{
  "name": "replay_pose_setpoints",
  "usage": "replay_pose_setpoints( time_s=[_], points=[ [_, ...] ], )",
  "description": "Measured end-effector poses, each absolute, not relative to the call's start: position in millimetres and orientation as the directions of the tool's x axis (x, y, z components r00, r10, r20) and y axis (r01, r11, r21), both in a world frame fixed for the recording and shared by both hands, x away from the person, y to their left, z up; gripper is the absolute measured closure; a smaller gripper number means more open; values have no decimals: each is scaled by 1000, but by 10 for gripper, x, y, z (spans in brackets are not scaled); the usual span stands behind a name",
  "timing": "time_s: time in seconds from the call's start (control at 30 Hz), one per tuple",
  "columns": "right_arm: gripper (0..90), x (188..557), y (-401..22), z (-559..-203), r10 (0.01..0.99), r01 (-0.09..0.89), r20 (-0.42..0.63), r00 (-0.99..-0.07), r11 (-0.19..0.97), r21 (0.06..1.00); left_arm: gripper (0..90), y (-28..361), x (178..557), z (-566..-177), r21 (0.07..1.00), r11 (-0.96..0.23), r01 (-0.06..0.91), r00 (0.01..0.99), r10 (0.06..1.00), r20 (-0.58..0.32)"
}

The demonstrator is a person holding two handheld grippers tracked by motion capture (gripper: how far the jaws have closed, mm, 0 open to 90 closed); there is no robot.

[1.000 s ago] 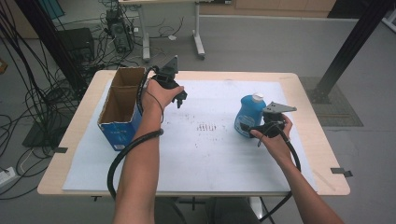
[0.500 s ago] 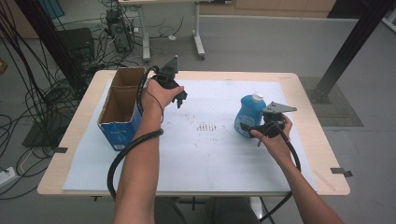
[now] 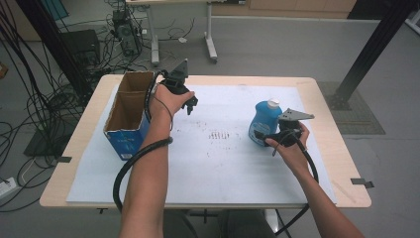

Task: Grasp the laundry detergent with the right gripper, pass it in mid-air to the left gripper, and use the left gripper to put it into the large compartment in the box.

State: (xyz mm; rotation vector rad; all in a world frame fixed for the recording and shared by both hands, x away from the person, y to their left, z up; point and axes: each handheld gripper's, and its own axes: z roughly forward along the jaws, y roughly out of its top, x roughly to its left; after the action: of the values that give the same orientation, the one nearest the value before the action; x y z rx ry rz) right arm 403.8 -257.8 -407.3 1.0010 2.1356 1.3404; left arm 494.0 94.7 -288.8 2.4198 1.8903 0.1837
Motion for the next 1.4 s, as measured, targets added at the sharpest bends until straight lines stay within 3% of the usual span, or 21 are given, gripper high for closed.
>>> replay_pose_setpoints(
  time_s=[0.9,1.4],
  points=[
    [383,4125,-2549,-4129,758,334,-5,-652,293,896,66,942,4950,-2896,124,-249,961,245,968,49],
    [409,4119,-2555,-4143,752,322,-6,-660,290,901,66,956,4937,-2866,131,-246,960,241,969,54]
  ],
)
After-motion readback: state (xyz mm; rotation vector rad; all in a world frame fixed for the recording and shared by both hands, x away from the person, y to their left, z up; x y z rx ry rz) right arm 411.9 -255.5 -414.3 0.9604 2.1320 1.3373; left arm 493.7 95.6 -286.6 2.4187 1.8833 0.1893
